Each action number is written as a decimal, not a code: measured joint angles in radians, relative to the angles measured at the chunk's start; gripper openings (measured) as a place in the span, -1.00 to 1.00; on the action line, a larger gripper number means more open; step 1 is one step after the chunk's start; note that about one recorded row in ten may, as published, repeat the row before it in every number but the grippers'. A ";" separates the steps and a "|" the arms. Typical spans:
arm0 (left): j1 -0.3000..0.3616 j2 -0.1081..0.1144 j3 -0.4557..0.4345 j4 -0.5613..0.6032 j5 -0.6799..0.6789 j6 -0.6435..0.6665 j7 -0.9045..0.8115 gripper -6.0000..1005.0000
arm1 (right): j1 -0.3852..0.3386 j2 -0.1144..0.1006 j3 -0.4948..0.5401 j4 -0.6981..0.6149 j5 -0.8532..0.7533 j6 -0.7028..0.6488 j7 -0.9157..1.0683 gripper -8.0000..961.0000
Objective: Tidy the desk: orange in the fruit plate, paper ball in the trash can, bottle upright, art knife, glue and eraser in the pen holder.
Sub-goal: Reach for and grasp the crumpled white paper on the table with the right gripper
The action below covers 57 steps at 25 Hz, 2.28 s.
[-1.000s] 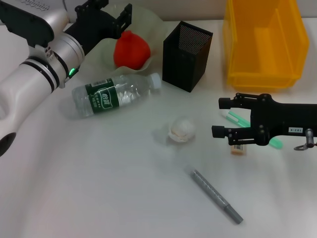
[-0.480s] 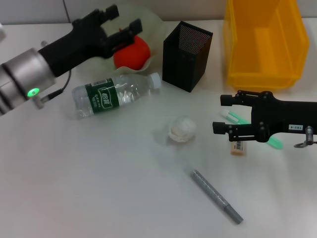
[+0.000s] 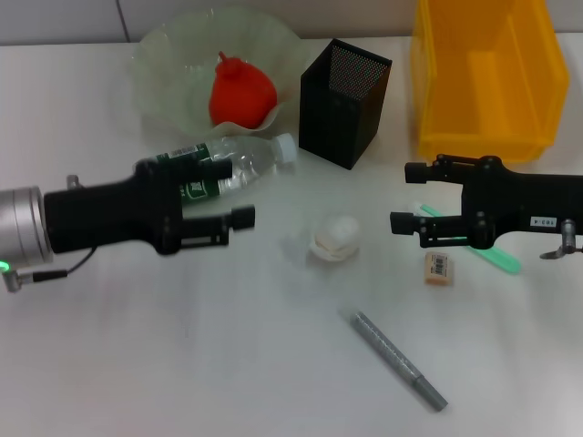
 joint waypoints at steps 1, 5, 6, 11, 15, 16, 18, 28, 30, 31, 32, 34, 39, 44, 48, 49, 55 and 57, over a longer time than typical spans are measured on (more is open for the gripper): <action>0.010 -0.002 0.047 0.011 0.001 -0.005 -0.004 0.60 | 0.003 -0.001 0.000 0.000 0.000 0.000 0.003 0.74; 0.020 -0.008 0.080 0.023 0.002 -0.007 -0.003 0.60 | 0.017 -0.006 -0.004 -0.010 -0.002 -0.004 0.045 0.74; 0.030 -0.012 0.103 0.032 0.002 -0.007 0.004 0.60 | 0.019 -0.007 -0.005 -0.019 -0.002 -0.008 0.060 0.74; 0.041 -0.022 0.108 0.036 -0.004 -0.008 0.041 0.60 | 0.043 -0.008 -0.032 -0.160 -0.017 -0.069 0.229 0.74; 0.042 -0.025 0.108 0.036 -0.005 -0.009 0.050 0.60 | 0.090 -0.011 -0.129 -0.306 -0.074 -0.096 0.421 0.74; 0.040 -0.031 0.109 0.037 -0.005 -0.014 0.058 0.60 | 0.103 -0.012 -0.155 -0.342 -0.099 -0.099 0.461 0.74; 0.037 -0.033 0.111 0.037 -0.005 -0.016 0.058 0.60 | 0.134 -0.013 -0.205 -0.408 -0.151 -0.103 0.544 0.74; 0.041 -0.037 0.113 0.047 -0.004 -0.021 0.059 0.60 | 0.341 0.000 -0.390 -0.403 -0.385 -0.049 0.694 0.74; 0.042 -0.036 0.114 0.047 0.001 -0.026 0.060 0.60 | 0.360 0.012 -0.427 -0.374 -0.418 -0.007 0.685 0.74; 0.044 -0.035 0.114 0.048 0.003 -0.029 0.060 0.60 | 0.364 0.018 -0.448 -0.366 -0.431 0.019 0.681 0.74; 0.044 -0.035 0.114 0.048 0.003 -0.029 0.060 0.60 | 0.365 0.025 -0.471 -0.363 -0.438 0.041 0.680 0.74; 0.044 -0.035 0.114 0.048 0.003 -0.029 0.060 0.60 | 0.366 0.033 -0.510 -0.356 -0.446 0.078 0.678 0.74; 0.046 -0.038 0.115 0.048 0.004 -0.061 0.072 0.60 | 0.362 0.044 -0.608 -0.341 -0.444 0.148 0.678 0.74; 0.047 -0.040 0.115 0.048 0.004 -0.070 0.072 0.60 | 0.351 0.047 -0.670 -0.318 -0.437 0.215 0.677 0.74; 0.047 -0.042 0.115 0.048 0.004 -0.075 0.072 0.60 | 0.351 0.049 -0.704 -0.282 -0.412 0.262 0.663 0.72; 0.046 -0.043 0.115 0.048 0.004 -0.078 0.072 0.60 | 0.351 0.049 -0.714 -0.274 -0.408 0.274 0.661 0.71; 0.041 -0.047 0.115 0.048 0.004 -0.087 0.072 0.60 | 0.353 0.049 -0.755 -0.246 -0.402 0.319 0.658 0.65; 0.040 -0.048 0.115 0.048 0.004 -0.092 0.072 0.60 | 0.355 0.049 -0.761 -0.239 -0.402 0.332 0.658 0.62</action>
